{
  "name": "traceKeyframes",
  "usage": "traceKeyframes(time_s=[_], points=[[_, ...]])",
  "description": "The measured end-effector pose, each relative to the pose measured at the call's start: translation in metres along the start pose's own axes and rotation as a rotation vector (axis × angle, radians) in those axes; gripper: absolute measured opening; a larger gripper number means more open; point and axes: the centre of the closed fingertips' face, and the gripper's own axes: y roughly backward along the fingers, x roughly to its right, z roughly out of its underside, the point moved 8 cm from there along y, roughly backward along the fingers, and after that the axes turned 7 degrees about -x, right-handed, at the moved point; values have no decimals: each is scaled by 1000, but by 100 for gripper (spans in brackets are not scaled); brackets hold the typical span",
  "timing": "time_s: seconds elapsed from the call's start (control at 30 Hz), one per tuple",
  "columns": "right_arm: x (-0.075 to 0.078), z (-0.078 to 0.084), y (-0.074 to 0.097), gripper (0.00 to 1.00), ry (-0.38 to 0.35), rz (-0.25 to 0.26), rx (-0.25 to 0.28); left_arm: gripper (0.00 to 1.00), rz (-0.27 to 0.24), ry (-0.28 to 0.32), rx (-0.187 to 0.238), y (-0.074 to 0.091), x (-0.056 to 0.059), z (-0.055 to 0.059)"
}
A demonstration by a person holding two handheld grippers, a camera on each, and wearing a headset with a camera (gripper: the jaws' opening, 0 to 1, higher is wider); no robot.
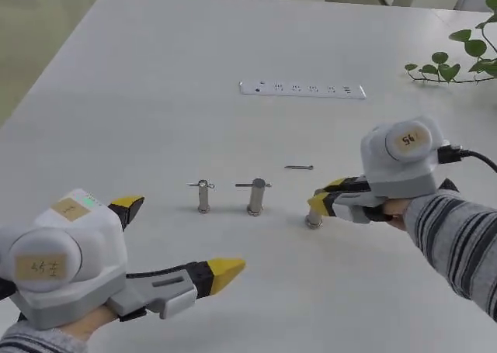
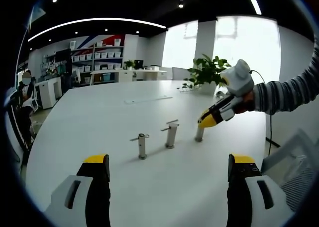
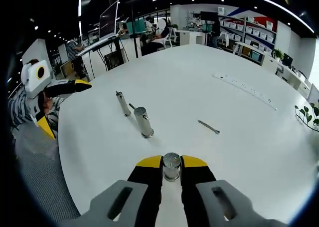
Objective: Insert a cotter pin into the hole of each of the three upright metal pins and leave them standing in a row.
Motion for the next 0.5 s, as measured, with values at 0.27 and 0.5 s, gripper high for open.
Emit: traceKeyframes(time_s=[0.27, 0.5], points=[[-19, 4, 2, 8, -7, 13, -1, 98, -1, 2, 0, 1, 1, 1], [-29, 3, -2, 8, -12, 1, 14, 98, -3, 5, 2, 2, 2, 1]])
